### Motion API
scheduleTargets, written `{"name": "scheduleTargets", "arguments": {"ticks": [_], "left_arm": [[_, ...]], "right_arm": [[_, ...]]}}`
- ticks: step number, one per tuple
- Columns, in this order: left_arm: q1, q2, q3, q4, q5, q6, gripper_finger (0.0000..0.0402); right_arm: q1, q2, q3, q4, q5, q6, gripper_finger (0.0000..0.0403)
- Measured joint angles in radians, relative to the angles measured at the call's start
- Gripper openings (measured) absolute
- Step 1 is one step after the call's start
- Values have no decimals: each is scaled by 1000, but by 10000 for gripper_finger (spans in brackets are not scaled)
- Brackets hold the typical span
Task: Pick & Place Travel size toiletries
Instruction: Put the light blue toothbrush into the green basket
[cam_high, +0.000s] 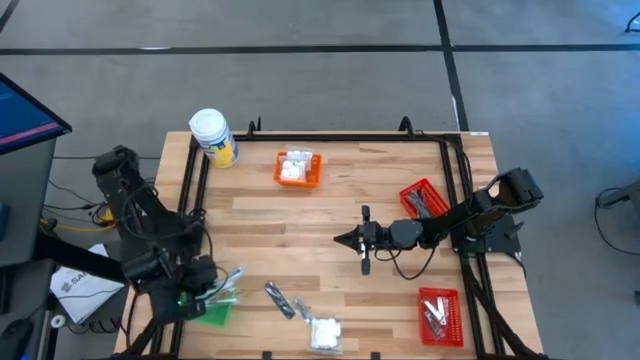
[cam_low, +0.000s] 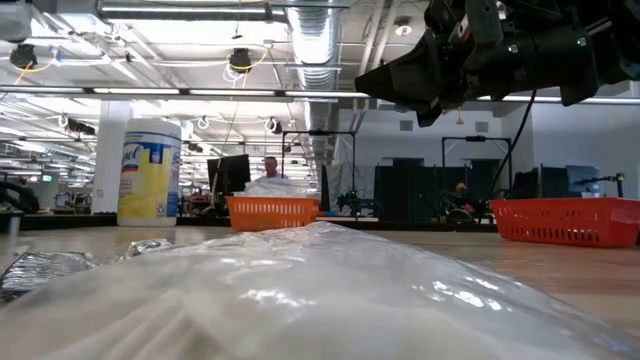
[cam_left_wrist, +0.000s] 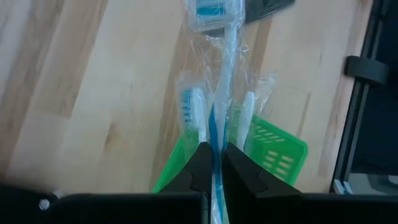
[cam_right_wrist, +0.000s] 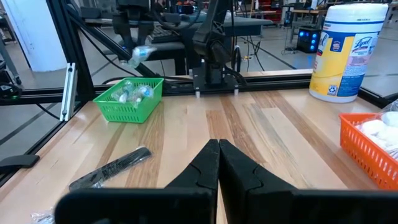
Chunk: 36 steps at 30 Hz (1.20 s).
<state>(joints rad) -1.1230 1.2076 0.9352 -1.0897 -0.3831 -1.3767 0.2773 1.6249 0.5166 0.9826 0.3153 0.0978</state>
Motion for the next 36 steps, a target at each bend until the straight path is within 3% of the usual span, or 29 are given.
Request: {"name": "scheduleTargets", "arguments": {"ticks": [5, 14, 29, 36], "left_arm": [[-57, 0, -7, -3, -55, -1, 6], [-121, 0, -105, 27, -28, -122, 8], [-173, 72, -114, 104, -34, -152, 9], [-173, 157, -114, 108, 86, -151, 10]], "right_arm": [[-5, 0, 0, 0, 0, 9, 0], [-5, 0, 0, 0, 0, 9, 0], [-5, 0, 0, -1, 0, 8, 0], [-5, 0, 0, -1, 0, 8, 0]]}}
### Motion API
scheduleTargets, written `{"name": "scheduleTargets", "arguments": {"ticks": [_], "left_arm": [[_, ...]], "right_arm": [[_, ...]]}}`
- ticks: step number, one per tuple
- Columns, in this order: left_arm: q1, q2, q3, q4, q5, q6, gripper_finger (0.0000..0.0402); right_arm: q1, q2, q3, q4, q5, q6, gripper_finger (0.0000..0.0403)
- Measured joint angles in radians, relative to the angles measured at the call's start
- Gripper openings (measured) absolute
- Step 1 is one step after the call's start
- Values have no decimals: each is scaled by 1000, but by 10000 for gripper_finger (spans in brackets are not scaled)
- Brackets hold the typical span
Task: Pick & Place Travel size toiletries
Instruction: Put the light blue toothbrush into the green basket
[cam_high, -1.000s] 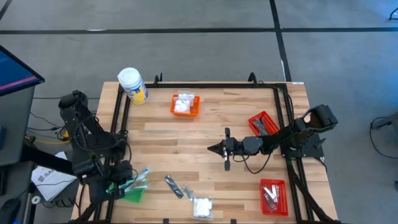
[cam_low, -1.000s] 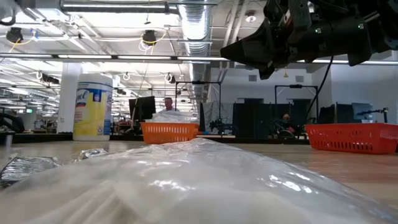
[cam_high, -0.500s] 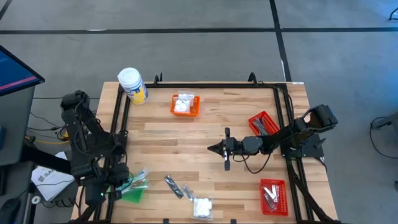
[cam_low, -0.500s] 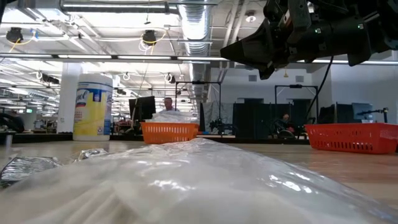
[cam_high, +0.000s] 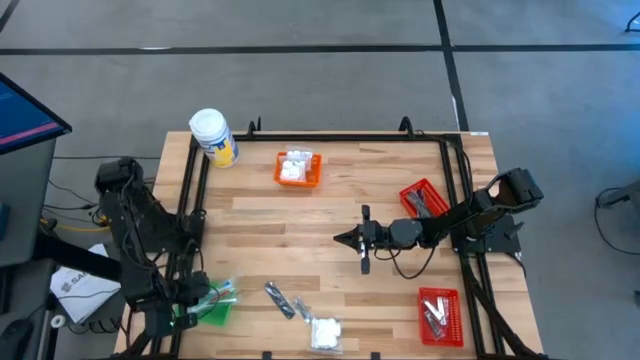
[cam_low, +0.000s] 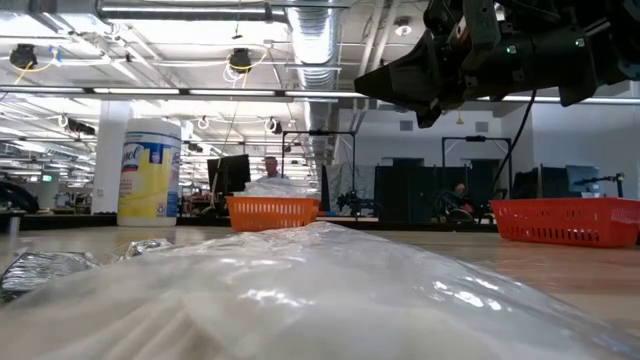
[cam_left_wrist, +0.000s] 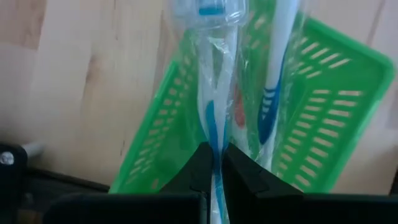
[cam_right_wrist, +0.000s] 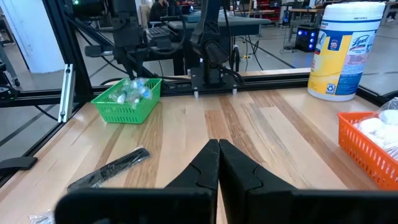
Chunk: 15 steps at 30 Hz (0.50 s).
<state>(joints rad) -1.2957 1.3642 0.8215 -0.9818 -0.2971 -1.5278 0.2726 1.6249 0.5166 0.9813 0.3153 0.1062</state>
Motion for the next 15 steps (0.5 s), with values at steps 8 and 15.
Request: {"name": "scheduleTargets", "arguments": {"ticks": [8, 15], "left_arm": [[0, 43, 0, 9, 10, 1, 14], [0, 77, 0, 13, 15, 1, 40]], "right_arm": [[0, 0, 0, 2, 0, 0, 0], [0, 0, 0, 2, 0, 0, 0]]}}
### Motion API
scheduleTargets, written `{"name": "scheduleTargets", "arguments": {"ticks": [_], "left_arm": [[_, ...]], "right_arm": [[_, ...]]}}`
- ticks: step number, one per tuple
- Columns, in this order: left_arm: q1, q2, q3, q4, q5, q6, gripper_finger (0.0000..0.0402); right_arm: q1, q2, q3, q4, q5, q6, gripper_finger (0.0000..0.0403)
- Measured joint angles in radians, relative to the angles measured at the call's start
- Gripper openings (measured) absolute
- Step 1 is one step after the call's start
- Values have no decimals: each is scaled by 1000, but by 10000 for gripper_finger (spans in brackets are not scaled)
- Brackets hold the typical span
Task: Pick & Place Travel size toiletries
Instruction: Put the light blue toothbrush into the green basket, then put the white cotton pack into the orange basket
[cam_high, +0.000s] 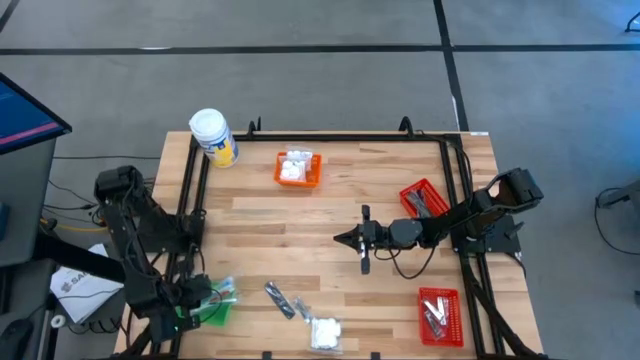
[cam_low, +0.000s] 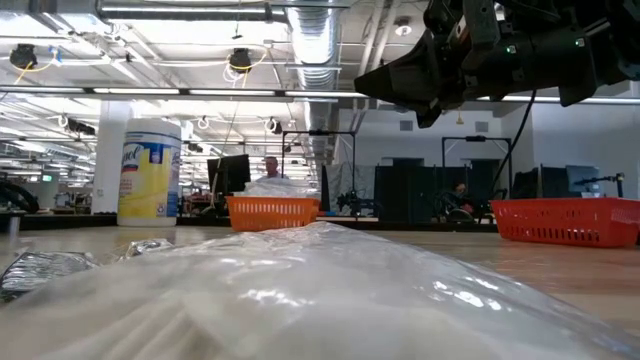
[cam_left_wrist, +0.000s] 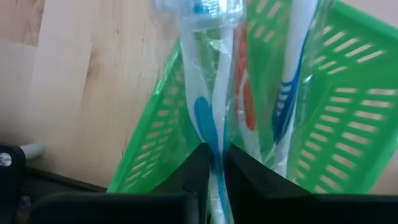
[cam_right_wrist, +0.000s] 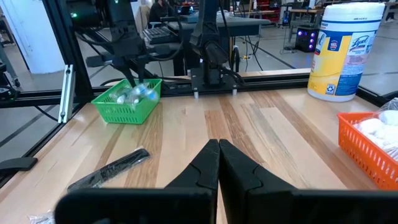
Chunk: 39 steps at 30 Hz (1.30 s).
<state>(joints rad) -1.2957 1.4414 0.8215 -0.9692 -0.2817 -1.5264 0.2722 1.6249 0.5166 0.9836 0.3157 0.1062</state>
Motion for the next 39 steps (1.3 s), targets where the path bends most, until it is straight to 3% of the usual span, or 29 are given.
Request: {"name": "scheduleTargets", "arguments": {"ticks": [6, 15, 19, 24, 29, 34, 39], "left_arm": [[6, -9, 0, 0, 82, -41, 69], [6, -130, 0, -3, 88, -135, 112], [6, -224, 0, -2, -11, -161, 131], [6, -344, 0, 3, -238, -121, 147], [48, -421, 0, 23, -409, 7, 152], [159, -423, 0, 95, -417, 208, 144], [284, -384, 0, 299, -409, 543, 134]], "right_arm": [[0, 0, 0, 0, 0, 0, 0], [-1, 0, 0, 7, 0, 0, 0], [-1, 0, 0, 7, 0, 0, 0], [-1, 0, 0, 6, 0, 0, 0], [-4, 0, 0, 6, 0, 0, 0], [-7, 0, 0, 6, 0, 0, 0], [-5, 0, 0, 5, -1, 13, 0]]}}
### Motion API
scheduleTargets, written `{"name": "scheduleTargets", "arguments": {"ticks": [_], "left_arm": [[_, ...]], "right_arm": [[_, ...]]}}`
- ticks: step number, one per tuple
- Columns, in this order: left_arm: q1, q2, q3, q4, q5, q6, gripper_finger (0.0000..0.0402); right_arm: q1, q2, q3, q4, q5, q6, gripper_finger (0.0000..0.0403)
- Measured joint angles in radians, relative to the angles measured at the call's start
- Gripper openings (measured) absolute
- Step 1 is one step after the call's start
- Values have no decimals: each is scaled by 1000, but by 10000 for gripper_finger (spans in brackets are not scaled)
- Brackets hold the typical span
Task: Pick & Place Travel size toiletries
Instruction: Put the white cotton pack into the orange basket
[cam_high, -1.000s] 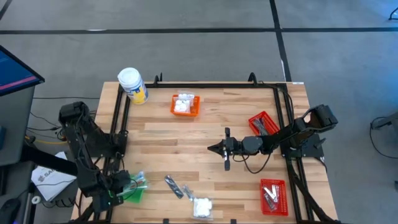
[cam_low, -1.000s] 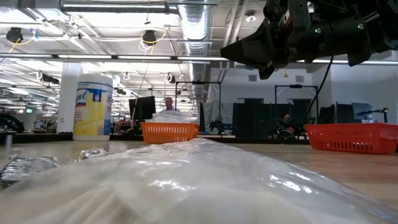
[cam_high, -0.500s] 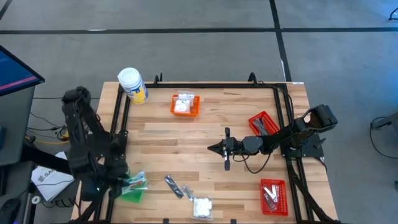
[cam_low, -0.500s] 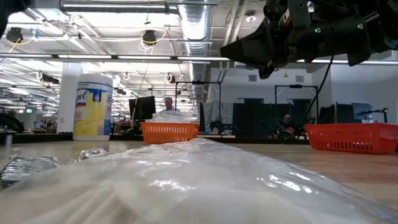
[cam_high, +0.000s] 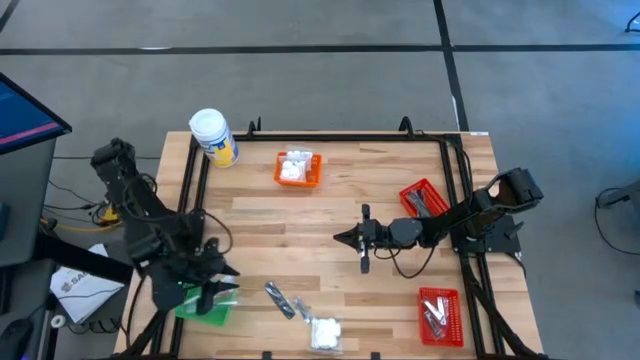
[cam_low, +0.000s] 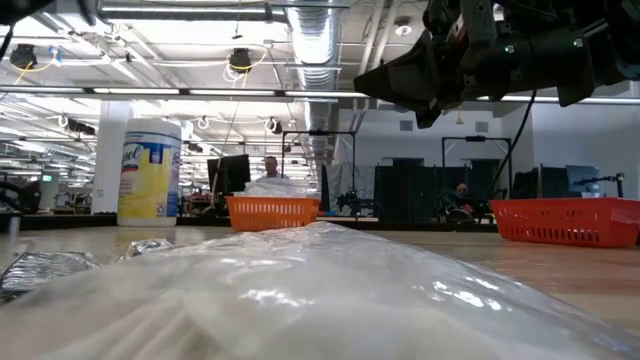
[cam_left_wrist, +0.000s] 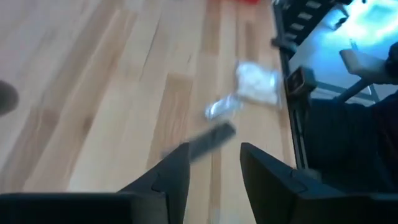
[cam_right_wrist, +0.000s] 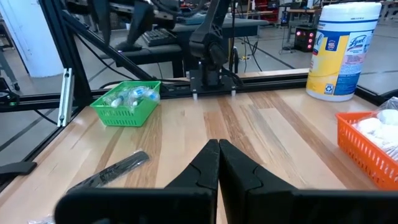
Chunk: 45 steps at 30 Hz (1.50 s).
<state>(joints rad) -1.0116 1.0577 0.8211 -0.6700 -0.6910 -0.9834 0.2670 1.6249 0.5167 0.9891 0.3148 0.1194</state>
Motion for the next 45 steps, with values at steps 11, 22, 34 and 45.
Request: {"name": "scheduleTargets", "arguments": {"ticks": [11, 22, 34, 45], "left_arm": [[211, 144, 0, 317, 33, 419, 101], [331, 324, 0, 366, 48, 493, 73], [355, 497, 2, 762, 443, 615, 7], [449, 649, 1, 874, 718, 569, 1]], "right_arm": [[63, 0, 31, -72, -101, -10, 0], [172, 121, 363, -660, -249, -136, 0], [90, 362, 530, -619, -798, -147, 0], [84, 394, 529, -755, -889, -54, 0]]}}
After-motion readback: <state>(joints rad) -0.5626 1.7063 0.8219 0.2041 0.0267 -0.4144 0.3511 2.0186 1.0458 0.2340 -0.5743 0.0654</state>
